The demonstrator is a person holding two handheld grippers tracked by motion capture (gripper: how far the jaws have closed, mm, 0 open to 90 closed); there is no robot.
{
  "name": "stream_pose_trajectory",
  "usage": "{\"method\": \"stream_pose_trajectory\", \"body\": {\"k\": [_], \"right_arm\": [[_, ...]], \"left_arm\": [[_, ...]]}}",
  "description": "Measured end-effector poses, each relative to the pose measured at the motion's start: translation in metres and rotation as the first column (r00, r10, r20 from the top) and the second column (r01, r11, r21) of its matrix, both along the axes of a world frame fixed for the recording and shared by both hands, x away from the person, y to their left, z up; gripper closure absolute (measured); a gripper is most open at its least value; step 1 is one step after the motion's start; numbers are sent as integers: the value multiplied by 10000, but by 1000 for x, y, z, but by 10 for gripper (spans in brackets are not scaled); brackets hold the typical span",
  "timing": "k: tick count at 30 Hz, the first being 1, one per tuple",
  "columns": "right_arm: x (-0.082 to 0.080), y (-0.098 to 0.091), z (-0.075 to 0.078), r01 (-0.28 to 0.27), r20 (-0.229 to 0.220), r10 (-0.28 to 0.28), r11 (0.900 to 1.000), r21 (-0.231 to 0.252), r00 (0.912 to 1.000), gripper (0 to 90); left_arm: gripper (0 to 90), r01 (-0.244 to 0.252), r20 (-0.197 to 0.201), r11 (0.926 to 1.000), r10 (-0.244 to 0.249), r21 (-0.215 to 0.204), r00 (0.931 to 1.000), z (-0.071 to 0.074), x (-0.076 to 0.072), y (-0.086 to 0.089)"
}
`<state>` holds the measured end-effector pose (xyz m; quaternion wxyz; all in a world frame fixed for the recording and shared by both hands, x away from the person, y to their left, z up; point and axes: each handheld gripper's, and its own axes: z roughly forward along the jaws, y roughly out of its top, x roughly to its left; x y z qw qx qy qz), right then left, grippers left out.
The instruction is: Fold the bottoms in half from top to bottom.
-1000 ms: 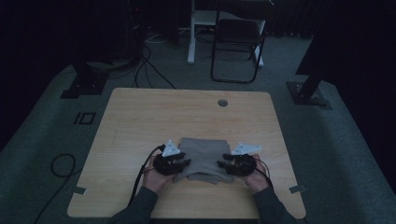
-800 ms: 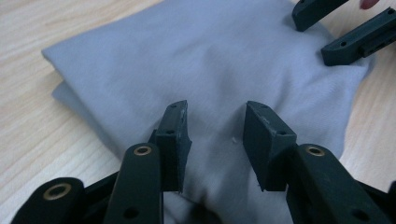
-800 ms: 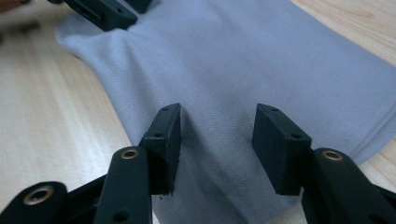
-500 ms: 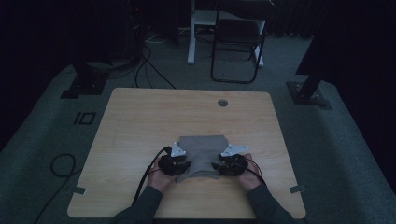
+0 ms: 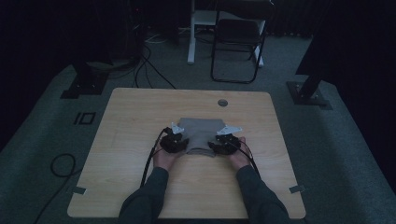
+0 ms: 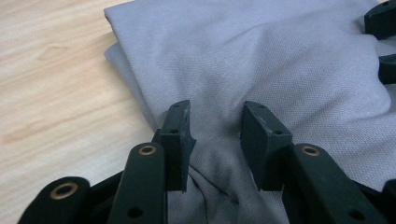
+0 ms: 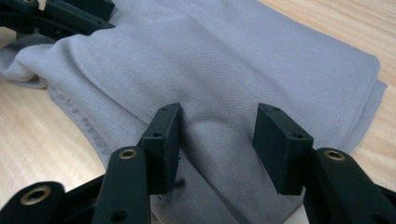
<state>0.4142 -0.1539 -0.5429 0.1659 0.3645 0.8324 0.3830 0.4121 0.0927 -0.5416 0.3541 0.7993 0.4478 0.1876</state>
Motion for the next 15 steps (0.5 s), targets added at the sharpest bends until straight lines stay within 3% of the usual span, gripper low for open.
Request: {"method": "stream_pose_trajectory", "body": {"k": [3, 6, 8, 12, 15], "right_arm": [[4, 1, 0, 62, -20, -62, 10000, 73, 10000, 499], [0, -5, 11, 547, 40, -551, 9966, 619, 9985, 507], [-8, -12, 17, 598, 259, -617, 9958, 698, 9978, 519], [-29, -30, 24, 637, 464, -669, 9956, 685, 9967, 536], [-45, -43, 21, 725, 191, -744, 9935, 876, 9970, 539]], "left_arm": [[601, -254, 131, 9995, 257, -209, 9996, 6, -3, 7], [588, -221, 461, 9977, 251, -648, 9986, 18, -18, 18], [583, -109, 718, 9968, 166, -791, 9973, 25, -33, 28], [567, 5, 596, 9943, 59, -1063, 9982, 25, -57, 44], [553, 136, 306, 9953, -107, -961, 9995, 17, -71, 51]]}}
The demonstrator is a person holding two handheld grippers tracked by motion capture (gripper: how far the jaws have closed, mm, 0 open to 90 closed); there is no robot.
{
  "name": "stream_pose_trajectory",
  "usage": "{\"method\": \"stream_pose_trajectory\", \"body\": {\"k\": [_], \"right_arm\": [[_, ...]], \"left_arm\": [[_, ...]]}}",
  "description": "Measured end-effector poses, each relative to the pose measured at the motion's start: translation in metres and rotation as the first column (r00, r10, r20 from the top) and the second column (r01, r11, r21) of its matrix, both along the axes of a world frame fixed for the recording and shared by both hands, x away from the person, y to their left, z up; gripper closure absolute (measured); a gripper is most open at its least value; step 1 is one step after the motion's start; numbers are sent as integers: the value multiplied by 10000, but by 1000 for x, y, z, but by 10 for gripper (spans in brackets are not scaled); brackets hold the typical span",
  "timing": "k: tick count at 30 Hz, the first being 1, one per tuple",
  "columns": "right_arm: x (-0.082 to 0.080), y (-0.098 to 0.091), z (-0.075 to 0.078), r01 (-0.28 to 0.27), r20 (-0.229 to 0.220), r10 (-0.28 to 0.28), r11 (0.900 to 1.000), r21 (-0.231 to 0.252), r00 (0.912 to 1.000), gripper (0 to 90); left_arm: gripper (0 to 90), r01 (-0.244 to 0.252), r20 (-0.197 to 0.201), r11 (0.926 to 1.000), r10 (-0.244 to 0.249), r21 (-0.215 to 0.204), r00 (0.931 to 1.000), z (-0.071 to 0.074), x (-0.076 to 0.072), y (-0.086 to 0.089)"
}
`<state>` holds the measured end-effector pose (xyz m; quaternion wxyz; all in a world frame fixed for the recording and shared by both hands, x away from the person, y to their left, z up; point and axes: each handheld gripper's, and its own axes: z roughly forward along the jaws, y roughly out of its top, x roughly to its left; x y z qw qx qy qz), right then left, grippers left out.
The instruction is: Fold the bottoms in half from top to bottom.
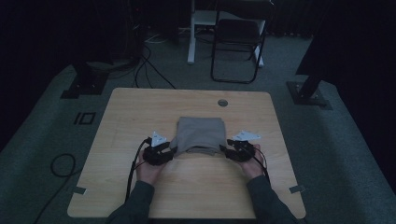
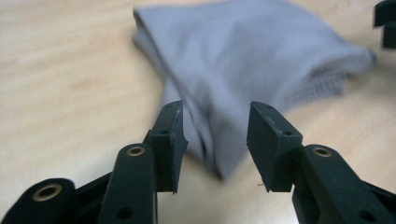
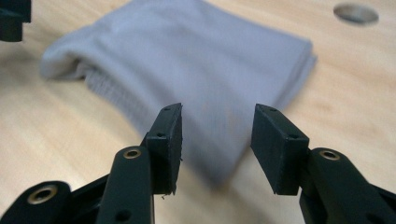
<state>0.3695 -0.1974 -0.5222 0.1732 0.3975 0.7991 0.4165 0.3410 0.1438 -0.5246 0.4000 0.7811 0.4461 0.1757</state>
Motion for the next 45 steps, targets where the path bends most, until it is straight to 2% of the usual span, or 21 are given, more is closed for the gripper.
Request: {"method": "stream_pose_trajectory", "body": {"k": [2, 4, 6, 9, 12, 15, 16, 18, 20, 21, 23, 25, 26, 27, 29, 32, 37, 41, 45], "right_arm": [[-7, -7, -6, -42, -328, 46, 9999, 128, 9995, 546], [-11, -9, -12, 68, -619, -72, 9999, -78, 9981, 553], [-11, -10, -16, 131, -908, -129, 9999, 20, 9958, 570], [-8, -8, -21, 120, -1262, -134, 9999, -120, 9919, 588], [-6, -6, -23, 81, -1374, -84, 10000, -27, 9905, 620], [-3, -1, -22, -68, -1217, 62, 10000, -41, 9925, 818], [-3, -1, -20, -60, -1098, 56, 10000, -38, 9939, 873], [-4, -2, -14, -14, -661, 5, 9999, -124, 9978, 894], [-7, -5, -7, 104, -249, -106, 9999, -62, 9996, 897], [-7, -8, -4, 193, -74, -193, 9998, 30, 9998, 898], [-9, -16, 4, 307, 174, -314, 9988, 383, 9994, 899], [-11, -22, 9, 18, 231, -34, 9977, 684, 9997, 871], [-12, -24, 10, -242, 261, 222, 9966, 784, 9994, 800], [-12, -25, 11, -339, 337, 312, 9959, 837, 9989, 677], [-11, -28, 12, -91, 389, 50, 9943, 1060, 9992, 589], [-8, -27, 11, 191, 360, -226, 9953, 948, 9991, 554], [-1, -14, 5, 125, 167, -137, 9976, 686, 9998, 533], [8, 3, -4, 1, -119, 7, 9977, 678, 9999, 529], [15, 20, -14, -194, -404, 198, 9998, 102, 9990, 537]], "left_arm": [[550, 70, -337, 10000, -69, 29, 9994, -7, -5, 1], [550, 277, -617, 9992, -258, 302, 9978, -14, -6, -2], [550, 404, -780, 9978, -363, 525, 9963, -20, -6, -8], [554, 632, -775, 9936, -560, 940, 9954, -24, -3, -17], [580, 534, -607, 9908, -461, 1243, 9971, -24, 2, -24], [858, 412, -344, 9937, -378, 1044, 9987, -18, 7, -22], [875, 424, -200, 9948, -407, 931, 9990, -14, 7, -22], [884, 485, 117, 9961, -494, 741, 9987, -3, 7, -17], [886, 396, 467, 9986, -413, 360, 9981, 8, 6, -8], [886, 351, 583, 9994, -354, 46, 9977, 13, 6, -2], [886, 396, 750, 9988, -375, -276, 9965, 20, 4, 8], [862, 826, 761, 9958, -795, -388, 9939, 23, 1, 10], [797, 826, 761, 9958, -795, -388, 9939, 23, 1, 10], [706, 928, 882, 9951, -894, -353, 9921, 23, -2, 9], [675, 906, 911, 9951, -866, -399, 9921, 22, -1, 8], [632, 874, 843, 9957, -845, -314, 9928, 20, 2, 4], [600, 1031, 779, 9947, -1026, -22, 9917, 14, 10, -12], [578, 1093, 211, 9935, -1099, 304, 9937, -2, 21, -26], [573, 1169, -78, 9908, -1166, 680, 9931, -13, 22, -31]]}}
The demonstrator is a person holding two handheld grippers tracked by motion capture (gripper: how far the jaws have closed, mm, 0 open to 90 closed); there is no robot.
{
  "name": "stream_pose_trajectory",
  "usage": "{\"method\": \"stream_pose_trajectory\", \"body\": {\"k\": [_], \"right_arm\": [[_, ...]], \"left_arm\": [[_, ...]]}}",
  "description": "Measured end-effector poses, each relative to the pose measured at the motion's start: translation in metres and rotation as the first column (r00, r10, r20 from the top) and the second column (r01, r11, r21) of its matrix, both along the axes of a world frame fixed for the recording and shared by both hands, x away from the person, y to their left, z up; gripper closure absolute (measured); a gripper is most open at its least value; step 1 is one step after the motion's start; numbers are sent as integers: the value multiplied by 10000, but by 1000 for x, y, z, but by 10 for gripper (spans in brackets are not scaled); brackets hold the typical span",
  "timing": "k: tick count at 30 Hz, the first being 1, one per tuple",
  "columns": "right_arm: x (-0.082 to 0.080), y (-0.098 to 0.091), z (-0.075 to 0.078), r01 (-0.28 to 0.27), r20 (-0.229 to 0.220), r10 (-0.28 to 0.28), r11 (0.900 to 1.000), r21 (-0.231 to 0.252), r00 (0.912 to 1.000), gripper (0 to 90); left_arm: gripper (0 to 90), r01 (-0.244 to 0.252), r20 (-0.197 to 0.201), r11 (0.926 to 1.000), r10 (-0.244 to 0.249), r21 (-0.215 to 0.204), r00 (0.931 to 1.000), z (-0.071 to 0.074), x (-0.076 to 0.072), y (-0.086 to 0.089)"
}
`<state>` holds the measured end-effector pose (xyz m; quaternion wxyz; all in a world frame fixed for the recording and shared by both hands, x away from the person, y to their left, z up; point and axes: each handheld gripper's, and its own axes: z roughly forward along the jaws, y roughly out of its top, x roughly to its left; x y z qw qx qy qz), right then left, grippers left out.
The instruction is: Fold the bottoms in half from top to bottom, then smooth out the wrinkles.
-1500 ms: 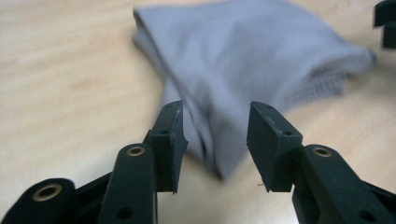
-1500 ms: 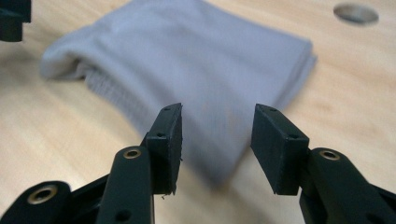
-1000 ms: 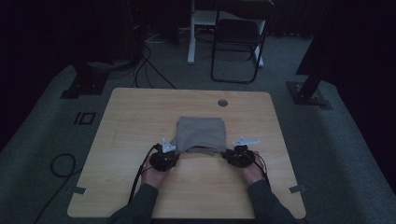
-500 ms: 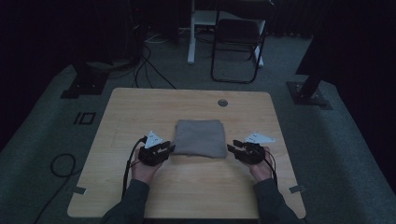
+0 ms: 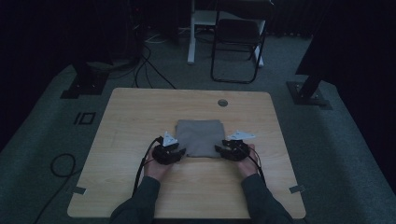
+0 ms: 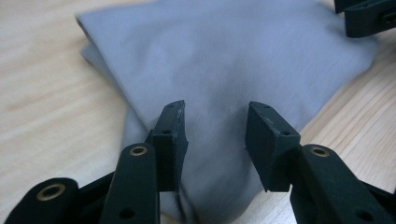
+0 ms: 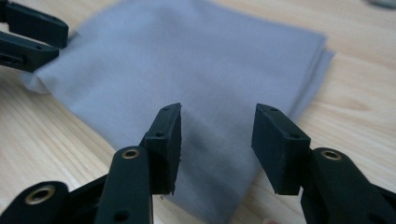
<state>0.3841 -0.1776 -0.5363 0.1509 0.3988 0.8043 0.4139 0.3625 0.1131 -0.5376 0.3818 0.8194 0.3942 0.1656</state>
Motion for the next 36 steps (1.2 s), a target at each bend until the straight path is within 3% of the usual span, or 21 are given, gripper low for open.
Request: {"method": "stream_pose_trajectory", "body": {"k": [2, 9, 36], "right_arm": [[2, 5, -5, -17, -121, 14, 9997, -236, 9999, 548], [10, 10, -12, 102, -514, -109, 9999, -135, 9986, 555], [30, 37, -14, 63, -517, -69, 9999, -122, 9986, 551]], "left_arm": [[574, -27, -52, 9999, 28, 163, 10000, -3, 0, 0], [576, -118, -141, 9993, 123, 364, 9998, -11, 0, -1], [576, -968, -217, 9951, 972, 201, 9950, -12, 19, 25]]}}
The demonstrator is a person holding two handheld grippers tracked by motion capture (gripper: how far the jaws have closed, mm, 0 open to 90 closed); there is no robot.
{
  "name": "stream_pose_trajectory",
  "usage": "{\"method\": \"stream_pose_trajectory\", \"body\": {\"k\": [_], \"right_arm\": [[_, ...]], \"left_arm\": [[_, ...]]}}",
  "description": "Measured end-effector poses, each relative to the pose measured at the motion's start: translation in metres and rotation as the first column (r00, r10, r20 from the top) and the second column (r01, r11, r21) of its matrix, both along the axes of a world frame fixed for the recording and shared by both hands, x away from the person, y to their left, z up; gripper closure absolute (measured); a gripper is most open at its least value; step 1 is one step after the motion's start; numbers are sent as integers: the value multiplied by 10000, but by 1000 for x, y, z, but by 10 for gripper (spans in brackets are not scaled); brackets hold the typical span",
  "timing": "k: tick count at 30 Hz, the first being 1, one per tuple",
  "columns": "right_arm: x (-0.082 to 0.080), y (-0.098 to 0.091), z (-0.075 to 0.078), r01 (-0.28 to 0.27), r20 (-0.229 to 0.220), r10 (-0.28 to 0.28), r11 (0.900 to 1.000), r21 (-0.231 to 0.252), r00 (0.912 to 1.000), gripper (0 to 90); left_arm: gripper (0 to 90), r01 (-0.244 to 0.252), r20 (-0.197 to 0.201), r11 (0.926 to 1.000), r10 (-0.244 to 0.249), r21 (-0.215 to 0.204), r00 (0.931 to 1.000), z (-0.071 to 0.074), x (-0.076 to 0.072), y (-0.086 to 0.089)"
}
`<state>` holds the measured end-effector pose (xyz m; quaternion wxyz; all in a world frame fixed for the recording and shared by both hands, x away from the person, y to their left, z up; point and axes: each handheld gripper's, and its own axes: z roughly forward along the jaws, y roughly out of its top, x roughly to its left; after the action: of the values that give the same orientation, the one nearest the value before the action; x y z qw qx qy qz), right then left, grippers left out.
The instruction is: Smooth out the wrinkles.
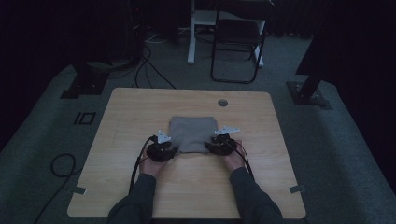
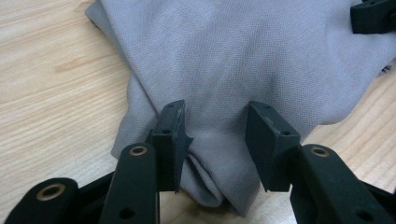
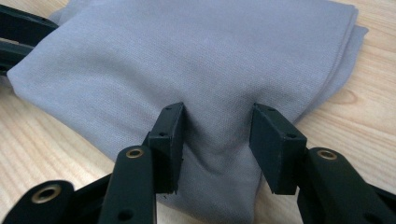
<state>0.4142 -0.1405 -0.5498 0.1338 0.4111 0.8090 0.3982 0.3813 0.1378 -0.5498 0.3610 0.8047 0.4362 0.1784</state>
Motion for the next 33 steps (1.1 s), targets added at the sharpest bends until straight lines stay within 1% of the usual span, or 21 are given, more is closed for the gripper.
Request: {"method": "stream_pose_trajectory", "body": {"k": [2, 4, 10, 13, 17, 18, 20, 22, 24, 27, 30, 32, 33], "right_arm": [[3, 1, -1, 2, 18, -2, 10000, 7, 10000, 548], [5, 1, -2, 102, -53, -102, 9999, 122, 9999, 546], [10, 2, -3, 158, -13, -158, 9998, 137, 9999, 539], [14, 1, -2, 166, -55, -165, 9998, 124, 9998, 537], [13, 2, -1, 196, -102, -195, 9998, 51, 9998, 538], [13, 2, -1, 193, -112, -192, 9998, 41, 9998, 545], [13, 2, -1, 161, -130, -161, 9999, 51, 9998, 555], [11, -1, -2, 110, -125, -110, 9999, 21, 9999, 594], [8, -4, -2, 105, -107, -106, 9999, -68, 9999, 611], [4, -7, -2, 26, -27, -26, 9997, -259, 10000, 626], [-2, -8, -1, -27, 47, 29, 9990, -437, 10000, 634], [-3, -7, -1, -33, 48, 35, 9988, -481, 10000, 634], [-5, -7, -1, -93, 57, 96, 9985, -541, 9999, 632]], "left_arm": [[576, -12, -16, 10000, 12, -2, 10000, 0, 2, 1], [576, -65, -20, 10000, 65, -9, 10000, 0, 4, 1], [576, -106, -44, 9999, 106, 6, 9999, 0, 9, 1], [577, -201, -64, 9998, 200, -61, 9998, 0, 11, 1], [579, -199, -64, 9998, 198, -49, 9998, 0, 11, 0], [582, -159, -79, 9998, 158, -117, 9998, 0, 11, 1], [588, -152, -88, 9998, 151, -121, 9998, 0, 10, 1], [591, -92, -96, 9999, 91, -125, 9999, 0, 9, -1], [592, -37, -66, 10000, 36, -92, 10000, 0, 6, -2], [592, 22, -75, 9998, -24, -196, 10000, -1, 1, -2], [592, 153, -81, 9997, -155, -164, 9998, -1, -4, -2], [591, 150, -72, 9998, -151, -110, 9999, 0, -5, -2], [591, 47, 115, 9998, -45, -173, 9999, 1, -8, -1]]}}
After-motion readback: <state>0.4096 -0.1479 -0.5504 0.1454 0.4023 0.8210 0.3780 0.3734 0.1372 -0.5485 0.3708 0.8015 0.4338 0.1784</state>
